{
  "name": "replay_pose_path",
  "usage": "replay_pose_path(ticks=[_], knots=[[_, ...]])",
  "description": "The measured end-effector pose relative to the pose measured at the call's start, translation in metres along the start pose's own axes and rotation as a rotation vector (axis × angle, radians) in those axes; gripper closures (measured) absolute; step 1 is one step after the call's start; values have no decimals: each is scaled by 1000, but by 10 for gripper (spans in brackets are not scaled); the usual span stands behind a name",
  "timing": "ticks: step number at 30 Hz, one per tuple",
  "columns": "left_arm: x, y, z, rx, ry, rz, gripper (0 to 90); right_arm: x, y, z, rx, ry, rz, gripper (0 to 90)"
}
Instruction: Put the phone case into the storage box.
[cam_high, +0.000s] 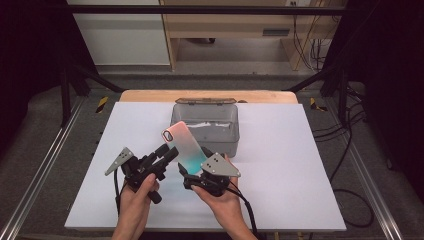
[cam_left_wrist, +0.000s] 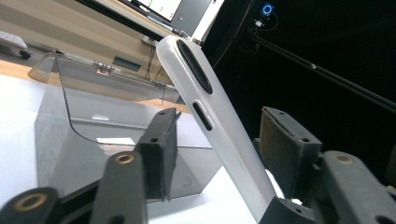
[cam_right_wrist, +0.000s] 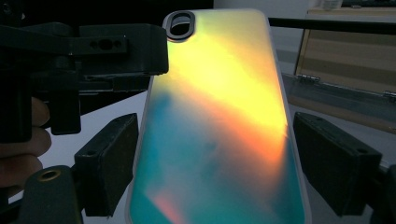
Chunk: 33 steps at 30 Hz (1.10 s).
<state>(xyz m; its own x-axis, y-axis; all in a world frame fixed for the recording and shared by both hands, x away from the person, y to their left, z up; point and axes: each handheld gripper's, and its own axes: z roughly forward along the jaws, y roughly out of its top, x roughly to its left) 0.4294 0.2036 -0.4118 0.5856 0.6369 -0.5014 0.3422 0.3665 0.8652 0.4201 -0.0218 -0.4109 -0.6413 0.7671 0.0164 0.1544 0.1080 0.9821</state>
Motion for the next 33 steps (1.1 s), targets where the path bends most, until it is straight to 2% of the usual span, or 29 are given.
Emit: replay_pose_path(ticks=[2,17,19,25,33], knots=[[1,-1,0,-1,-7,-17,519,1,0,1,-1,0,2,174],[2,-7,1,6,-25,-65,634,4,-2,3,0,0,1,174],[4,-9,1,5,-30,-88,645,3,-3,3,0,0,0,173],[5,-10,1,4,-38,-99,699,5,-6,5,9,4,7,174],[7,-11,0,3,-42,-121,727,6,-8,6,17,6,5,173]])
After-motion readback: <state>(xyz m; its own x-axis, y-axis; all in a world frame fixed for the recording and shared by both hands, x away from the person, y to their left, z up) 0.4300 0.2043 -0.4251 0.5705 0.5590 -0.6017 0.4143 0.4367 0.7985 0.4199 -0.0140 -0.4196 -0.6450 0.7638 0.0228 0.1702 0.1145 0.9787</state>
